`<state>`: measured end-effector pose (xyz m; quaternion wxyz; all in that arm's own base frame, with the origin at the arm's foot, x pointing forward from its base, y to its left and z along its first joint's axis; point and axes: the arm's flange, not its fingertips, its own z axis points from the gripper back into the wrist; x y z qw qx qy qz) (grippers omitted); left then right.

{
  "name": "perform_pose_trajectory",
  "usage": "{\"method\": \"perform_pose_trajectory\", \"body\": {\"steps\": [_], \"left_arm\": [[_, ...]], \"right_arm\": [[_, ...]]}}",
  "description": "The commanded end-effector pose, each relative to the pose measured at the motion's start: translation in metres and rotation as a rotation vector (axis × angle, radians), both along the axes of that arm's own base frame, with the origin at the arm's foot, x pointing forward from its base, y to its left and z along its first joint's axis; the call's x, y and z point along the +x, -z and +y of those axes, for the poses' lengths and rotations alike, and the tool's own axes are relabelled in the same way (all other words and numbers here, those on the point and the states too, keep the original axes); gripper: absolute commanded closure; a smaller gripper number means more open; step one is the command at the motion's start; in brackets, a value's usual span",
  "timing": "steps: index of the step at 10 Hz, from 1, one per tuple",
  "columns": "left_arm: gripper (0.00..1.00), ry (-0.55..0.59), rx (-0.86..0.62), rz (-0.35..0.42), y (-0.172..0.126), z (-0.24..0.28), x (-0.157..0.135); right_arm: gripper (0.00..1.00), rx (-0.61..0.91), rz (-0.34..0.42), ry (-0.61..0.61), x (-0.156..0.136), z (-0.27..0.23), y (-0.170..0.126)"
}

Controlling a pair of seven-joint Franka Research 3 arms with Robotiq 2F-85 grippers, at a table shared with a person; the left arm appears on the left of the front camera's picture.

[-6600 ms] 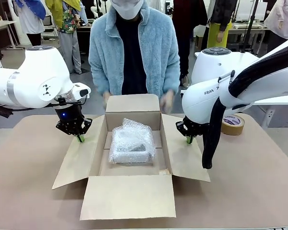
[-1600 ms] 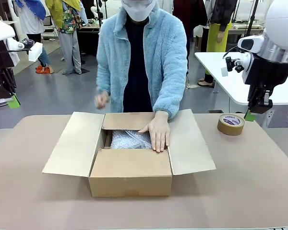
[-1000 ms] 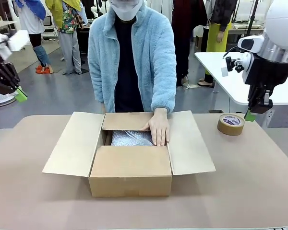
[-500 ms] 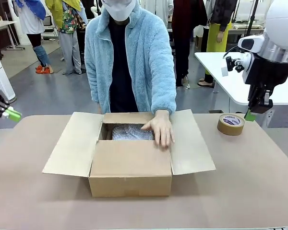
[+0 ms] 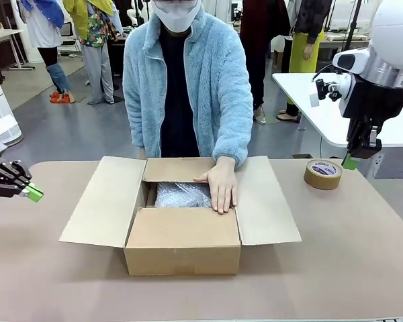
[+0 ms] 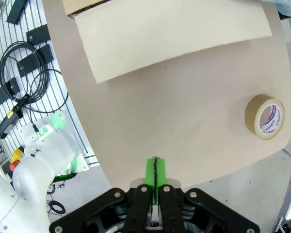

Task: Wrap the clocks to prevent damage.
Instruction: Push the right (or left) flap of the Package Box to close it.

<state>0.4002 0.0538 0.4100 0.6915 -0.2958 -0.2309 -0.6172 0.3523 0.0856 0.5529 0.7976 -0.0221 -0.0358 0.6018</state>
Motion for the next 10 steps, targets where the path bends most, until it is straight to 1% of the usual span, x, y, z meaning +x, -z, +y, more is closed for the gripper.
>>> {"method": "perform_pose_trajectory", "body": {"steps": [1, 5, 6, 7, 8, 9, 10], "left_arm": [[0.99, -0.012, -0.034, -0.005, 0.004, 0.005, -0.002], [0.99, -0.012, -0.034, -0.005, 0.004, 0.005, -0.002], [0.99, -0.013, -0.008, 0.009, 0.001, 0.004, -0.002], [0.99, 0.014, -0.051, -0.007, 0.020, 0.010, 0.004], [0.99, 0.050, -0.144, -0.041, 0.033, 0.013, 0.009], [0.99, 0.051, -0.209, -0.087, 0.056, 0.010, 0.002], [0.99, 0.052, -0.204, -0.120, 0.071, 0.001, 0.009]], "right_arm": [[0.99, 0.017, -0.006, 0.011, 0.001, 0.002, 0.001], [0.99, 0.017, -0.006, 0.011, 0.001, 0.002, 0.001], [0.99, 0.017, -0.006, 0.011, 0.001, 0.002, 0.001], [0.99, 0.017, -0.006, 0.011, 0.001, 0.002, 0.001], [0.99, 0.017, -0.006, 0.011, 0.001, 0.002, 0.001], [0.99, 0.017, -0.006, 0.011, 0.001, 0.002, 0.001], [0.99, 0.017, -0.006, 0.011, 0.001, 0.002, 0.001]]}}
